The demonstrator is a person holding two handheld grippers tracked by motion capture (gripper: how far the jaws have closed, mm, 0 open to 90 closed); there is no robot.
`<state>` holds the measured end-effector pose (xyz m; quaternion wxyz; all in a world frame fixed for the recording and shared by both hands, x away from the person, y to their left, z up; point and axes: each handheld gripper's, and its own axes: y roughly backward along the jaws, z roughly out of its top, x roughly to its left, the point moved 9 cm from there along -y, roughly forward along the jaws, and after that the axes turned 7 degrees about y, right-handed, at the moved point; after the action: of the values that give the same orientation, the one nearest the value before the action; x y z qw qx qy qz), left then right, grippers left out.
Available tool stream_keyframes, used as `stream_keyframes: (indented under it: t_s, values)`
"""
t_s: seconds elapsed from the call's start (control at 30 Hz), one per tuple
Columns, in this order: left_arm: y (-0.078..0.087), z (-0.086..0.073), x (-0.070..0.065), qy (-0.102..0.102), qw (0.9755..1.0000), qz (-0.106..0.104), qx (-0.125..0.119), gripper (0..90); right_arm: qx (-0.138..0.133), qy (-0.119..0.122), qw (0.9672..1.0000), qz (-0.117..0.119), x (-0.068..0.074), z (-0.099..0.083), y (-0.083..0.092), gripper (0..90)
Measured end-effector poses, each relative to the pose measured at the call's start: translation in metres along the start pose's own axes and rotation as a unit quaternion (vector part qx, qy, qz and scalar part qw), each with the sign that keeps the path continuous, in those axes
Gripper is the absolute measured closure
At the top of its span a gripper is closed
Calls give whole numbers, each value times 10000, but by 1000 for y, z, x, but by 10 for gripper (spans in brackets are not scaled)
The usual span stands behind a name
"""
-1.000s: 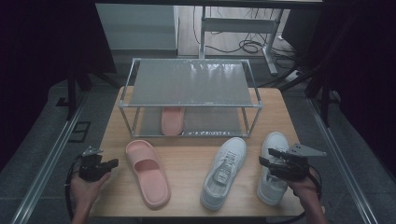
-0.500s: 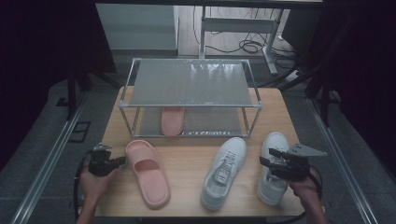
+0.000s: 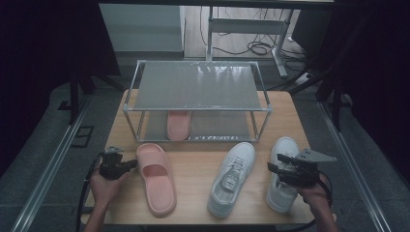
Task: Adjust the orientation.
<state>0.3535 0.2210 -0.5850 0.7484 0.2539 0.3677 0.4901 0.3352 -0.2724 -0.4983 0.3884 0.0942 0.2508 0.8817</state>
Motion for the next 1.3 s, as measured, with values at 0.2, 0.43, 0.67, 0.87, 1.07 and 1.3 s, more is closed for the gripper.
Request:
stream_keyframes:
  t_s: [0.2,0.43,0.67,0.87,1.07,1.3]
  values:
    - [-6,6,-11,-119,9999,-64,25,900,-14,-6,10000,-10,-1,0,0,440]
    - [-15,11,-25,-301,9993,-179,93,900,-9,3,10000,-8,-1,0,1,440]
    - [-25,14,-42,-518,9980,-328,179,900,-7,-3,10000,0,0,0,0,440]
    - [-34,15,-59,-673,9965,-439,238,900,-12,0,10000,-4,-1,0,0,440]
    - [-41,16,-78,-795,9946,-606,288,900,-16,3,10000,-1,-1,0,0,440]
    - [-48,22,-98,-990,9918,-749,308,900,5,-12,10000,6,-1,-1,-1,440]
